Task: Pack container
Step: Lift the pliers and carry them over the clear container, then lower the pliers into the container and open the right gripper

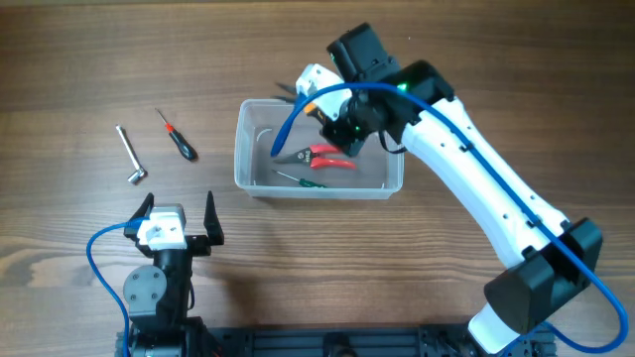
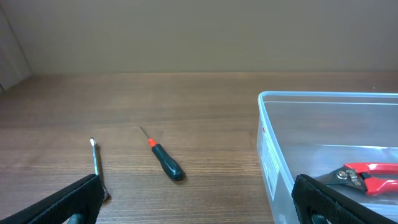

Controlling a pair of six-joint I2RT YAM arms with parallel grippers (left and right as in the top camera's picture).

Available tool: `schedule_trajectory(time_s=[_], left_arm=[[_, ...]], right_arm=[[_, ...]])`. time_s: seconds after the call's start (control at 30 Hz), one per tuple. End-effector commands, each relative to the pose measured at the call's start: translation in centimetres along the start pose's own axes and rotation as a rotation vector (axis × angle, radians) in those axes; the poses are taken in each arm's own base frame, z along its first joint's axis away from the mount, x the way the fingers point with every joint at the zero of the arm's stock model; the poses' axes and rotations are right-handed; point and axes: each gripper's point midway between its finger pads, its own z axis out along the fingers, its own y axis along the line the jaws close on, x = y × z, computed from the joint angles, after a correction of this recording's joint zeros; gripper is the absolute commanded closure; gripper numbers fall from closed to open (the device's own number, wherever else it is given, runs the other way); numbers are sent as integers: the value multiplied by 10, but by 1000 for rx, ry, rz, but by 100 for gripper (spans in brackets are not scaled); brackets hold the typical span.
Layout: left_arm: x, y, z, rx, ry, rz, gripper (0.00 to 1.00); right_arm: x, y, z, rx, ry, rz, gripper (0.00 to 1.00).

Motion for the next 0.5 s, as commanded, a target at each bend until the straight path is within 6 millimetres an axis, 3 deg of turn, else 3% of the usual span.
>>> schedule_trajectory(time_s=[0.0, 0.3, 0.47], left_arm=[[1, -4, 0, 21, -1, 23, 0], [1, -4, 0, 21, -1, 23, 0], [1, -4, 0, 21, -1, 23, 0]], right_arm=[[14, 10, 13, -41, 11, -16, 96], [61, 23, 63, -80, 94, 9, 96], [70, 24, 79, -76, 87, 9, 96]])
